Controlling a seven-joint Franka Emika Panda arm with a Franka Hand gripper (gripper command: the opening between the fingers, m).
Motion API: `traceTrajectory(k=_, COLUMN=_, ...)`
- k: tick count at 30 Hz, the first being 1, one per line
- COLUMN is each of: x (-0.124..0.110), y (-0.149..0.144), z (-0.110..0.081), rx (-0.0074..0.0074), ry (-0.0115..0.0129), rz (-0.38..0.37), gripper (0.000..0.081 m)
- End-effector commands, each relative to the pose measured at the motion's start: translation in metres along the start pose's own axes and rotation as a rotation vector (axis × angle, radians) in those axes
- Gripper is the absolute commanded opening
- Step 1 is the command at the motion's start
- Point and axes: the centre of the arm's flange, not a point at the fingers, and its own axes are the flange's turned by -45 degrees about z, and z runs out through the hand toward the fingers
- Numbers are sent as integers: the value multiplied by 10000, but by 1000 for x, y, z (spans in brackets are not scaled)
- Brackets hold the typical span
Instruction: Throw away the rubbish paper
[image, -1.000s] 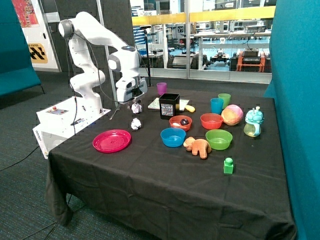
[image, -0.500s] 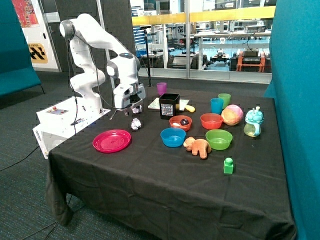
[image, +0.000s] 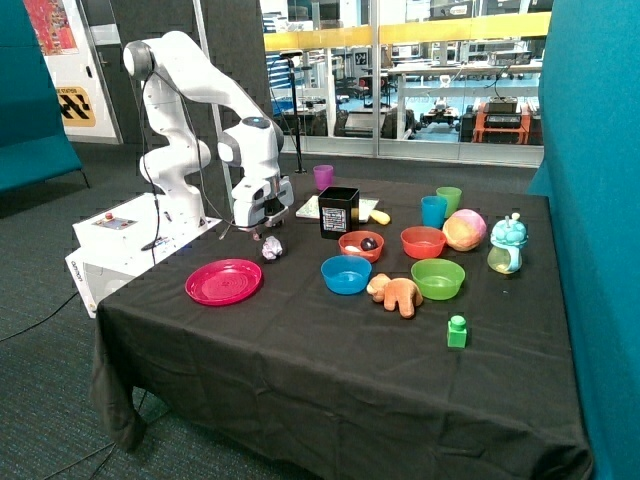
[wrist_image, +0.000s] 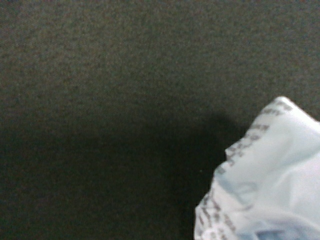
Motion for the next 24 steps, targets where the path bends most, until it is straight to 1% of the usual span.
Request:
traceTrajectory(k=1, x=-3, y=1, z=19, rx=8, ry=5, rz=-86, gripper=808)
traceTrajectory(k=5, x=-4, y=5, z=21, rx=8, ry=5, rz=-146, gripper=808)
traceTrajectory(k=6, x=-5, y=7, z=22, rx=8, ry=5, rz=-27, gripper=807)
traceTrajectory(k=14, x=-9, y=13, z=27, rx=8, ry=5, rz=67, gripper=802)
traceTrajectory(k=21, x=-9, y=11, z=33, rx=8, ry=5, rz=37, gripper=791)
traceTrajectory(k=24, x=-7, y=7, z=36, rx=8, ry=5, rz=-113, gripper=787)
